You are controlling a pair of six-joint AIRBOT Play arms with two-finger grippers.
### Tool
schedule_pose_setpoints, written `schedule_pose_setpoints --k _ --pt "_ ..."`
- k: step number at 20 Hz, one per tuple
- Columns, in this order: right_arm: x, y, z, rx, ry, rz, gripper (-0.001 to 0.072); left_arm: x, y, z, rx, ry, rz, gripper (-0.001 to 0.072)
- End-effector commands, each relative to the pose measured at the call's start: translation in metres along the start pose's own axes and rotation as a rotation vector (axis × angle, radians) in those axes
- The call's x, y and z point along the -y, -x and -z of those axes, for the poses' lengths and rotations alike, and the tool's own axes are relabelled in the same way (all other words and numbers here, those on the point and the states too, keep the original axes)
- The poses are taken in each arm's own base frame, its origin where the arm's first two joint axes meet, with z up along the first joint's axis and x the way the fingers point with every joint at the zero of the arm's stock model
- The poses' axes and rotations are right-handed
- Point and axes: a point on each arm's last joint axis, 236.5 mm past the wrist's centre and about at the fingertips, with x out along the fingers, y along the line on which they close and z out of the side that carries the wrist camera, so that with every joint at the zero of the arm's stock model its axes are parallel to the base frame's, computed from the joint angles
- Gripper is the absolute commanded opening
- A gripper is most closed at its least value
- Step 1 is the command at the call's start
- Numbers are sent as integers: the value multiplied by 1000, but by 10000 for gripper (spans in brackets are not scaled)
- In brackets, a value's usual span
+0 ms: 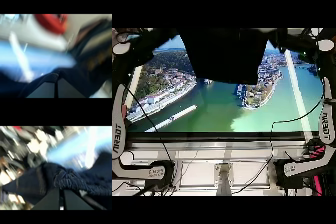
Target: Fold the clothes and pants, and hang the long-sleeved shirts on hangers.
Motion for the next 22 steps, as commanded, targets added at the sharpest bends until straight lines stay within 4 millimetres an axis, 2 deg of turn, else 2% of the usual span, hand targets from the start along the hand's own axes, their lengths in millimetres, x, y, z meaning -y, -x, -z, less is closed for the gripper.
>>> schedule_pose_setpoints --k 1,6,8,10,12,16,18,20,22 --pt "65 27 91 -427 41 189 24 -69 24 111 -427 -9 -217 8" --pt "110 50 187 -746 -79 278 25 -89 57 236 -717 150 -235 9" --pt "128 60 228 -859 -138 313 25 -90 68 278 -795 191 -237 9" --pt "145 71 264 -949 -178 361 25 -85 78 311 -861 218 -232 9" --pt "157 81 295 -1021 -219 391 25 -79 84 331 -904 233 -226 9" --pt "166 94 328 -1095 -251 385 25 -69 93 351 -963 230 -215 9" --pt "167 96 332 -1106 -245 380 25 -71 106 356 -988 201 -233 8" --pt "170 93 327 -1075 -224 394 25 -75 127 363 -1029 145 -266 9" --pt "177 86 320 -1025 -208 417 25 -73 138 371 -1044 152 -272 9"
